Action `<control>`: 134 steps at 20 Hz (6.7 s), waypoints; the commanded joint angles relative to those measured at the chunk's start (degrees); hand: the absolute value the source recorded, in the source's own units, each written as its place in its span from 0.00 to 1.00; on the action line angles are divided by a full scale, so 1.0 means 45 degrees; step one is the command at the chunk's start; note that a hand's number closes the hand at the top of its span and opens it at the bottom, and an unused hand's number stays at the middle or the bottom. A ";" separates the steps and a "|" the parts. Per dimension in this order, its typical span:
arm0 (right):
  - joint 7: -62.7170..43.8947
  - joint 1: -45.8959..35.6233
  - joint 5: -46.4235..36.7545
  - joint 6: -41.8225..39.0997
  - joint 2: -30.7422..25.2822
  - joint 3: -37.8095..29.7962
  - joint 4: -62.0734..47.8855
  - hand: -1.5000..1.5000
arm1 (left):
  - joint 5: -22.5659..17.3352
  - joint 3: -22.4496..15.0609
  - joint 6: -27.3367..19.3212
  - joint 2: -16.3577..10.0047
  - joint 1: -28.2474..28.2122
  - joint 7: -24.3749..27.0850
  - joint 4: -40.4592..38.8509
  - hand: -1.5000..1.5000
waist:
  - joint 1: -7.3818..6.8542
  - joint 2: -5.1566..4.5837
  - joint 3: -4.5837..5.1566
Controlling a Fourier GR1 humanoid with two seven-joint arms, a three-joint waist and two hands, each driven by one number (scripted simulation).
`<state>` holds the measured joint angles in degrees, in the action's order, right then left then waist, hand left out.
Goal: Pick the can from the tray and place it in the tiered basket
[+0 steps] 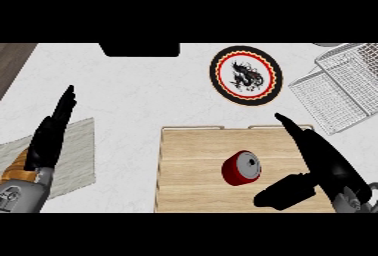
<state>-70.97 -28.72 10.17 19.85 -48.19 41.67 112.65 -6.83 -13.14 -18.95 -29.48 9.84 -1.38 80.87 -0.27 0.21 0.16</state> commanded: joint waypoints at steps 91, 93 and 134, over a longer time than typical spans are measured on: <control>1.4440 0.0926 -0.4352 -0.3890 -0.4376 -0.8469 -0.4625 1.00 | 0.2268 0.1599 0.1495 0.2026 -0.0165 -0.0179 0.0347 0.50 | -0.0339 -0.0150 -0.0029; 1.5034 0.0523 -0.5379 -0.3606 -0.4320 -0.8266 -0.5919 1.00 | 0.2053 0.1643 0.1758 0.1944 -0.0315 -0.0368 0.0655 0.50 | -0.0496 -0.0181 -0.0034; 2.1377 -0.6407 -0.5361 -0.8126 -0.1992 -1.1734 -2.0238 0.00 | 0.2903 0.2614 0.2317 0.2429 0.0312 -0.1186 0.0930 0.50 | -0.0187 -0.0111 -0.0049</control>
<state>27.00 -55.64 -15.31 -15.38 -53.68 -8.27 24.25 5.92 -1.48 -8.44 -18.54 9.81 -3.81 82.97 -1.26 -0.32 0.00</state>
